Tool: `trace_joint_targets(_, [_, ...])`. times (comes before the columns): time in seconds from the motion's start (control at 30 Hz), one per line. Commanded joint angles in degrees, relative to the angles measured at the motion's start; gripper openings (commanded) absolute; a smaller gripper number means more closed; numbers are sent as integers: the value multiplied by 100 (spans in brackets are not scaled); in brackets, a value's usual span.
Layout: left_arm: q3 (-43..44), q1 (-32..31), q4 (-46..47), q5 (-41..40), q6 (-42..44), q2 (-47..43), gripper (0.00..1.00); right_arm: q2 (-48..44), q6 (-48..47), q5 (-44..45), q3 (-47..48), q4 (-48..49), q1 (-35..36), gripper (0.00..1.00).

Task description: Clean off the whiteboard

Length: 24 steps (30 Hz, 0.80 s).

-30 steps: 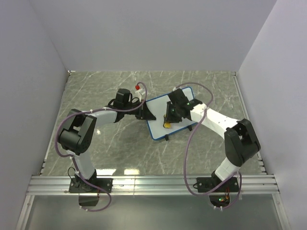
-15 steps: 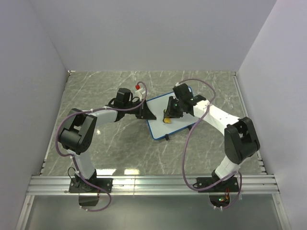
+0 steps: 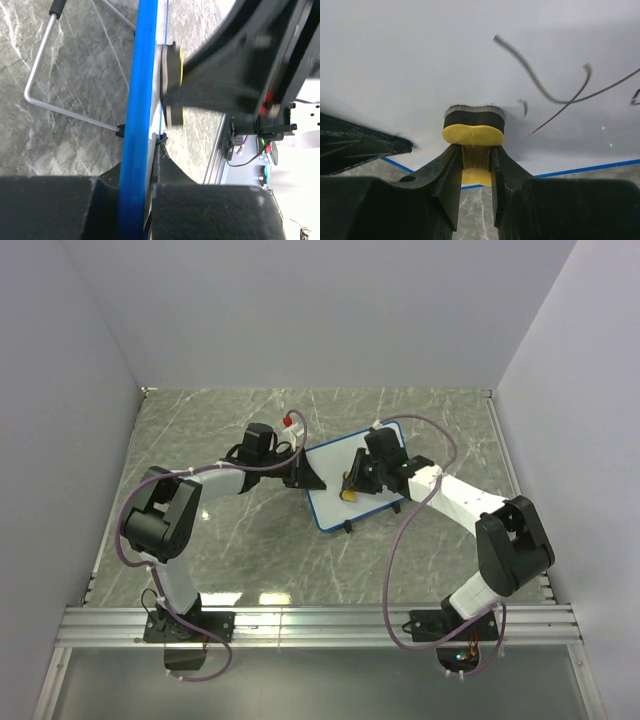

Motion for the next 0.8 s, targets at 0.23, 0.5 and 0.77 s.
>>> trace_joint_targets(0.23, [-56, -247, -1054, -556, 334, 247, 0, -243, 524, -269, -985, -186, 755, 0])
trace_joint_targets(0.5, [-249, -256, -878, -574, 202, 133, 0, -648, 568, -93, -1295, -247, 448, 0])
trace_joint_targets(0.77, [-249, -273, -896, -592, 193, 71, 0, -595, 155, 21, -197, -502, -254, 0])
